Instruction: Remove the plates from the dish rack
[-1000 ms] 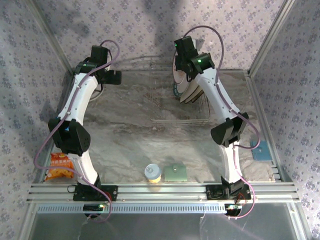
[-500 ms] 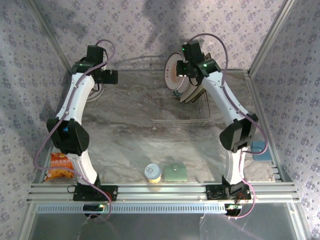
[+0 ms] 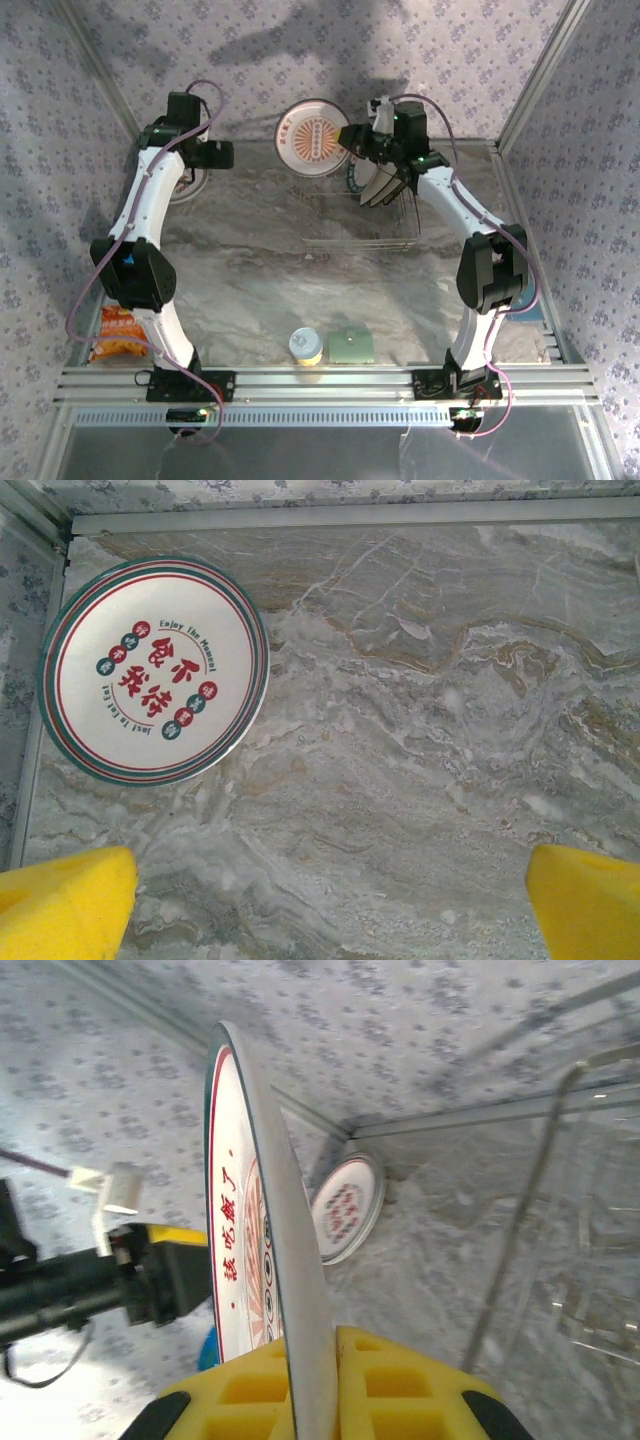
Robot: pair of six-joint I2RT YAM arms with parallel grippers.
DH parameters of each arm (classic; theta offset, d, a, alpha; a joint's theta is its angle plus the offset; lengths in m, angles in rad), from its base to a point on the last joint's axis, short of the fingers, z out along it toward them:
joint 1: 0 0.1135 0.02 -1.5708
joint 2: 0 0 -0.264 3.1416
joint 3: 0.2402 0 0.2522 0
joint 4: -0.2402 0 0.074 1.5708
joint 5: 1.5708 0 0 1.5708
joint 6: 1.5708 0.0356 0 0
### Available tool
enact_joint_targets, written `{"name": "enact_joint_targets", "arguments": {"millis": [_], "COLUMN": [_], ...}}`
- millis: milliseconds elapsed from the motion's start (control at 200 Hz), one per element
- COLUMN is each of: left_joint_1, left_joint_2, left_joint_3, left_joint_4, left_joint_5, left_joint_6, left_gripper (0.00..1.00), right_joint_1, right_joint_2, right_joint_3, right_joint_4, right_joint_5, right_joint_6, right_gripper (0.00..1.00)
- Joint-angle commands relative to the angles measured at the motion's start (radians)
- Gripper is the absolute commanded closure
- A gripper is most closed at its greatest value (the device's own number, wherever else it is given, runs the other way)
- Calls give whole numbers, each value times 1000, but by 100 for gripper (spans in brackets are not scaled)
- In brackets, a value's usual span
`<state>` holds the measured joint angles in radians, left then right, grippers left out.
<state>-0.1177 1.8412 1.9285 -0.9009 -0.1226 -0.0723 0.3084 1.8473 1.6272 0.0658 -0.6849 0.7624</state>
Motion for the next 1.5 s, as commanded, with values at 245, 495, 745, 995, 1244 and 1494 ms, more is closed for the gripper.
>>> {"name": "enact_joint_targets", "arguments": {"millis": [245, 495, 745, 995, 1244, 1494], "left_joint_1": [19, 107, 153, 128, 86, 63], "left_joint_2": [-56, -161, -162, -102, -66, -36], "left_joint_3": [-45, -259, -437, -499, -470, -456], "left_joint_4": [54, 354, 819, 1131, 1122, 1119], "left_joint_5": [73, 551, 1039, 1175, 1170, 1160], "left_joint_6": [-11, -119, -396, -616, -619, -636], "left_gripper": [1, 1, 1, 1, 1, 24], "right_joint_1": [-8, -9, 0, 32, 62, 91], "right_joint_2": [2, 10, 26, 69, 116, 155], "right_joint_3": [-33, -33, -4, 56, 122, 174], "right_joint_4": [177, 171, 153, 138, 116, 101], "right_joint_5": [-74, -67, -64, -62, -63, -64], "right_joint_6": [98, 100, 103, 118, 125, 126], "right_gripper": [100, 100, 100, 100, 100, 100]}}
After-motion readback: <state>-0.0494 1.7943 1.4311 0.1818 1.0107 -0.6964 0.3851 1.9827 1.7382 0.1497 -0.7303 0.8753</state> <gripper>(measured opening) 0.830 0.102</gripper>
